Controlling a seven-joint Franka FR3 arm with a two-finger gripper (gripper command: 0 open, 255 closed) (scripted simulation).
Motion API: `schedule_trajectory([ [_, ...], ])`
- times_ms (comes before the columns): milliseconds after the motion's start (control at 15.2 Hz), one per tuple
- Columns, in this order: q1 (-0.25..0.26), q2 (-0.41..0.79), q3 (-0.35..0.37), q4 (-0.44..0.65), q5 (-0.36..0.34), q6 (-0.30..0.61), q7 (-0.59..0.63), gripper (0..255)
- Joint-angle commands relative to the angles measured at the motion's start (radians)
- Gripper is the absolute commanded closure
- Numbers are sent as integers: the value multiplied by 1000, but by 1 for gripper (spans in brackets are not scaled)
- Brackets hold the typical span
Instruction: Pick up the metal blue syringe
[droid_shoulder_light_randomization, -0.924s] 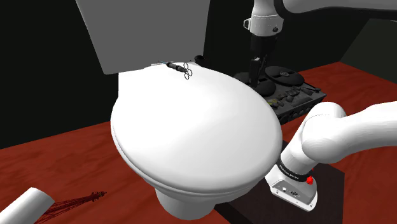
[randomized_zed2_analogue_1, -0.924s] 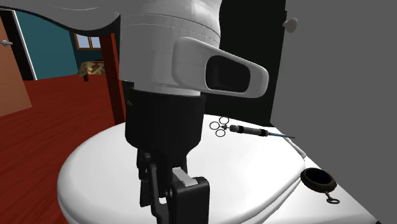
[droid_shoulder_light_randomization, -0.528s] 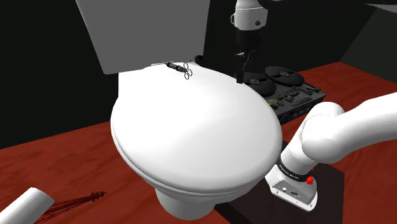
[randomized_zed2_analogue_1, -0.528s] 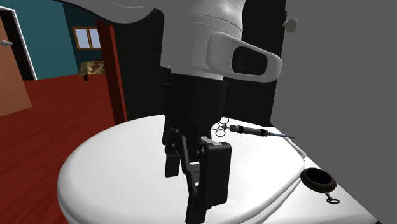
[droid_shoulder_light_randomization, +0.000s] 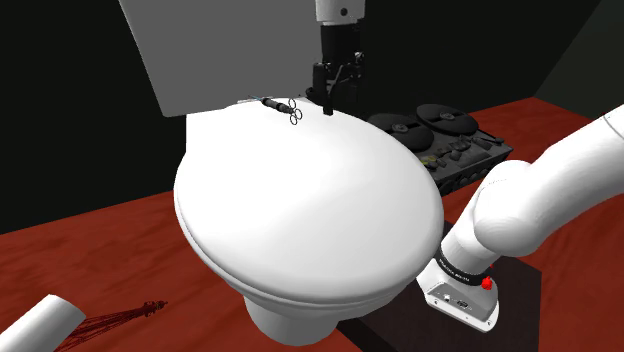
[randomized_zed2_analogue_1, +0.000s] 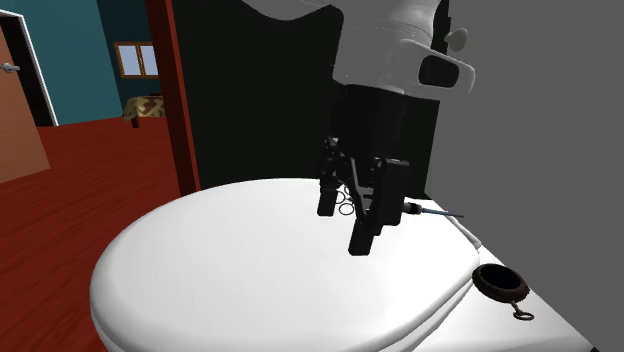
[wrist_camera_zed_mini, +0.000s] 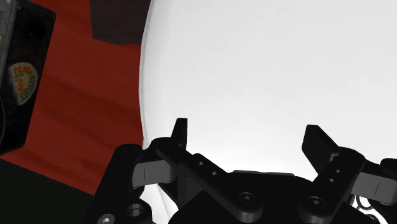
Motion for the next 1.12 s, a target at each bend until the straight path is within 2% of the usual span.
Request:
schedule_trajectory([
  [0,-1,76,14,80,15,-6,48,0],
  [396,4,325,42,382,39,-62,186,0],
  [660,18,511,52,636,45,-129,277,0],
  [726,20,525,52,656,45,-134,284,0],
  [1056,18,503,50,558,47,-59,272,0],
])
